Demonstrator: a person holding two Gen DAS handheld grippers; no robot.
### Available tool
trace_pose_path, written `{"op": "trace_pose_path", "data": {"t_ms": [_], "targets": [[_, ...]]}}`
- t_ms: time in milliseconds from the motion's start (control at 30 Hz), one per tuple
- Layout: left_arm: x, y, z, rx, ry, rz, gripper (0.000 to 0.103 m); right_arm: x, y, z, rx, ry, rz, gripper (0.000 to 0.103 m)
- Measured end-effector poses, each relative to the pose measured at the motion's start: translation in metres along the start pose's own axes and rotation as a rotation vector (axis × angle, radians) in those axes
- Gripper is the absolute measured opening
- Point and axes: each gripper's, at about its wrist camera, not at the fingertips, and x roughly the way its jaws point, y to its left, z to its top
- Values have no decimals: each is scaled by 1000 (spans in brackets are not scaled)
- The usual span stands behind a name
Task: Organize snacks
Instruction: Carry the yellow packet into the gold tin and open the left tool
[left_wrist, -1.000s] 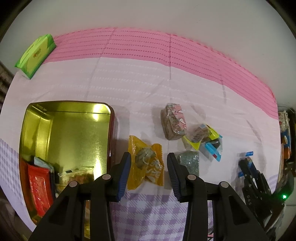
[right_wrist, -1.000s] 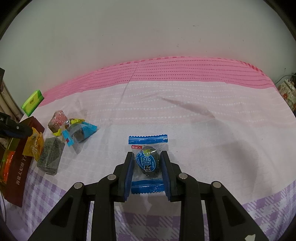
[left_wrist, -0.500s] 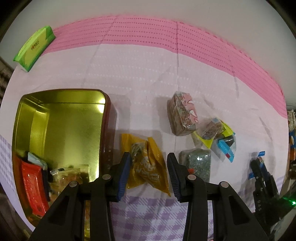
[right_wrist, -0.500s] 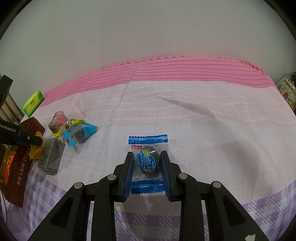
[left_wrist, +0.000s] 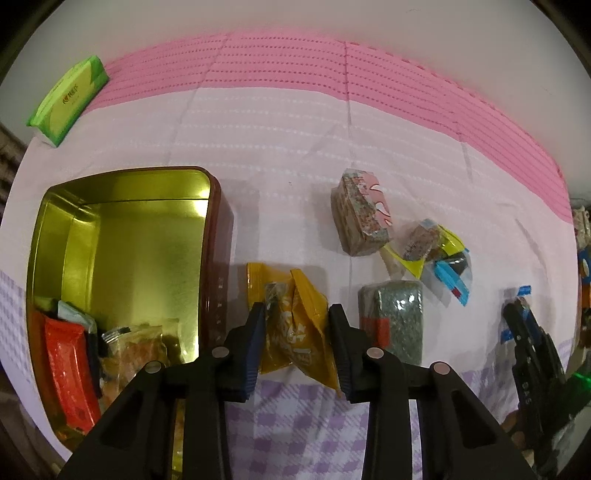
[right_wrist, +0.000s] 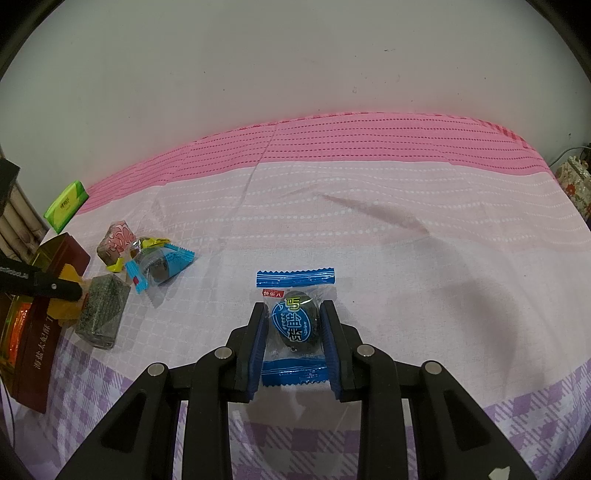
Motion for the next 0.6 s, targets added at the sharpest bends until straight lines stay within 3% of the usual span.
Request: {"op": "trace_pose_path", "data": {"t_ms": [433, 600], "targets": [[-57, 7, -12, 20, -90, -42, 35, 1, 1, -1, -10, 2, -9, 26], [-78, 29, -12, 11, -134, -26, 35, 1, 4, 0, -22, 3, -22, 26]]}}
